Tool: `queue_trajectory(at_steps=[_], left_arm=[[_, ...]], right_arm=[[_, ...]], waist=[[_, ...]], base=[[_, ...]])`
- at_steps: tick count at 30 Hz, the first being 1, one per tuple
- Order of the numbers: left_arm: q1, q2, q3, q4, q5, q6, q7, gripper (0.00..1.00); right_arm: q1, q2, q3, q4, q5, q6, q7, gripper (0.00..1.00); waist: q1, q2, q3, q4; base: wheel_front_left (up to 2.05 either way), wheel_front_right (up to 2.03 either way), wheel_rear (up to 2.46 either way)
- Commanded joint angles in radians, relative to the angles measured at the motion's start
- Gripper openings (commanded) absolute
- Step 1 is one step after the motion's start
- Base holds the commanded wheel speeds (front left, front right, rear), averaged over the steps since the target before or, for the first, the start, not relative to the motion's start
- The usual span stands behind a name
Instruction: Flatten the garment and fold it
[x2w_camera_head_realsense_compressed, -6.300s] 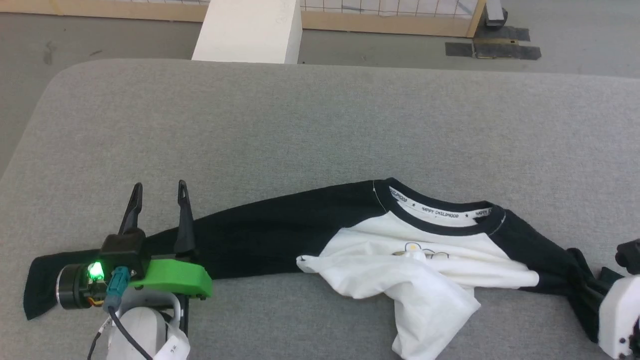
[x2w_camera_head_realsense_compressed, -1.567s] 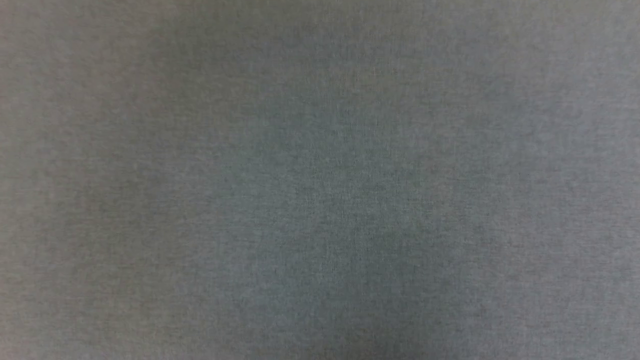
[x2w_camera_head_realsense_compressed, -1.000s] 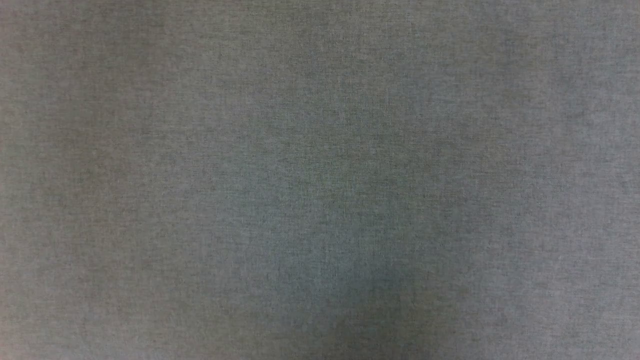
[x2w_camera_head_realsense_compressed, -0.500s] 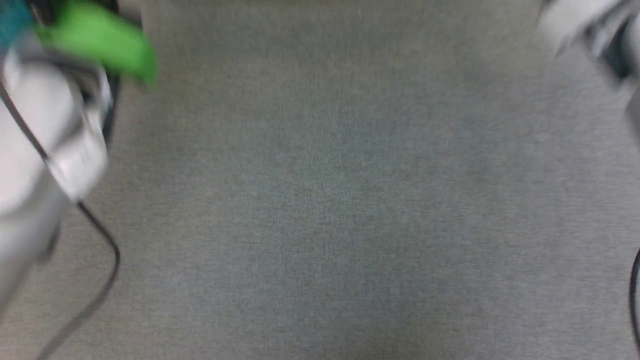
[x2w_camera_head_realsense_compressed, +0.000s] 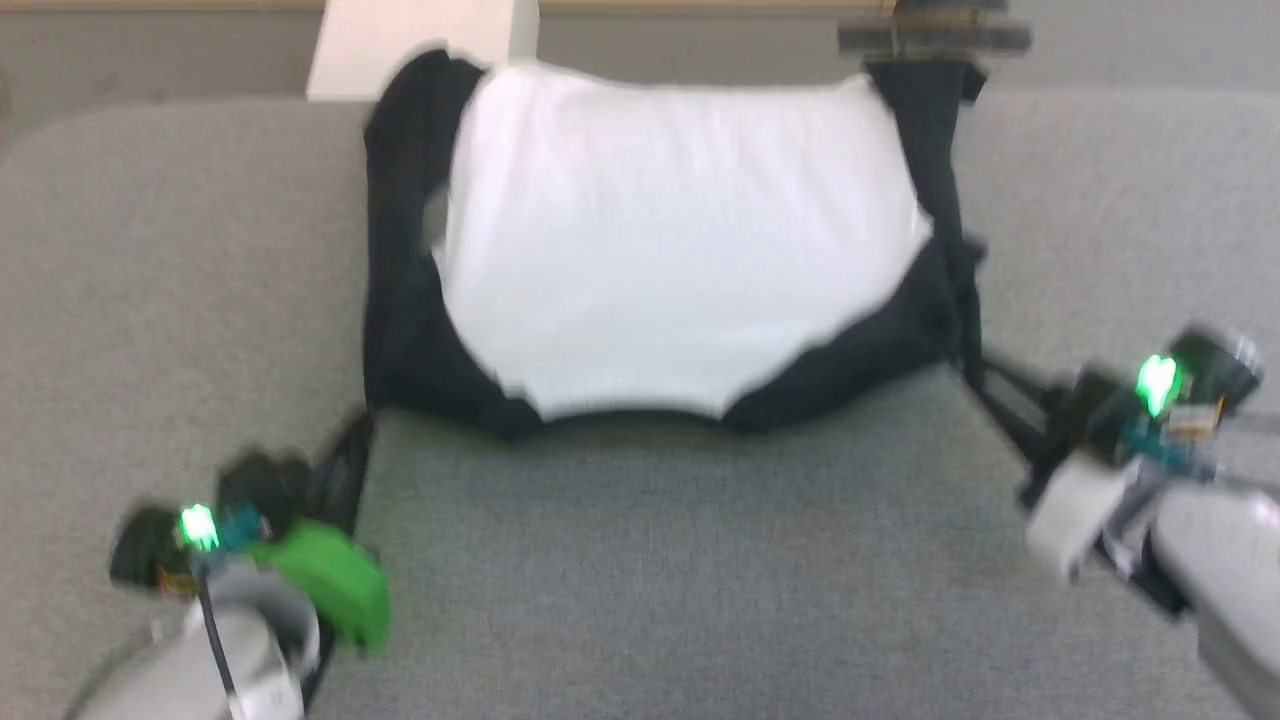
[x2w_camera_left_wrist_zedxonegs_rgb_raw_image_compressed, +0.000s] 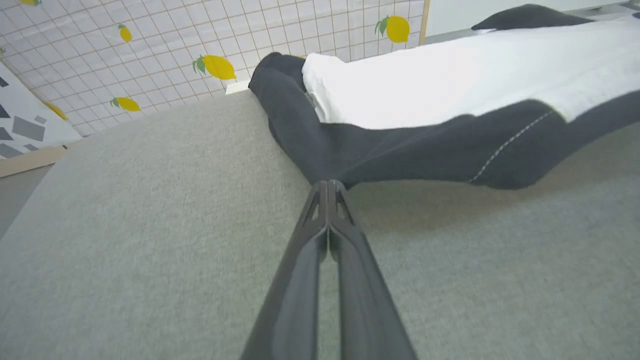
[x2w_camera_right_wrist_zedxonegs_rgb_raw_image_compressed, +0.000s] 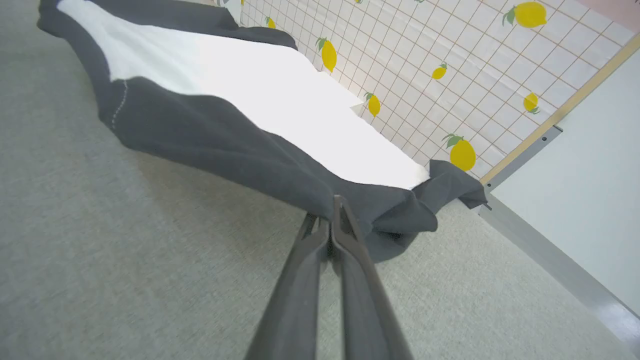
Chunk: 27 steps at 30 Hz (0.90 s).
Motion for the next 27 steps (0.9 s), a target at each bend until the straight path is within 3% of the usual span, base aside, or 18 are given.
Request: queue_trajectory(at_steps=[1,6,11,20,27], left_arm=[[0.041,0.004,-0.009,0.012,0.0,-0.007,-0.004,0.0],[0.159,0.018,-0.092,0.035,0.0,-0.045,0.022,0.0],[0.243,0.026,-0.136,0.032,-0.01,-0.042,0.043,0.0],[0.367,0.04,-0.173,-0.026,-0.047,0.004,0.084,0.0],[0.37,0.024,-0.198,-0.01,-0.056,-0.003,0.128,0.0]], right_arm=[[0.05,-0.02,0.008,-0.014,-0.002,-0.002,-0.004,0.0],[0.217,-0.052,-0.012,-0.045,0.014,-0.002,0.013,0.0],[0.373,-0.07,-0.039,-0.073,0.002,-0.002,0.029,0.0],[0.647,-0.03,-0.182,-0.131,0.017,-0.002,0.073,0.0],[0.698,0.022,-0.213,-0.11,0.058,-0.002,0.108,0.0]], waist=[[0.0001,0.0,-0.112,-0.004],[0.0001,0.0,-0.179,0.002],[0.0001,0.0,-0.21,0.006],[0.0001,0.0,-0.232,0.01],[0.0001,0.0,-0.213,0.019]], base=[[0.0,0.0,0.0],[0.0,0.0,0.0],[0.0,0.0,0.0],[0.0,0.0,0.0],[0.0,0.0,0.0]])
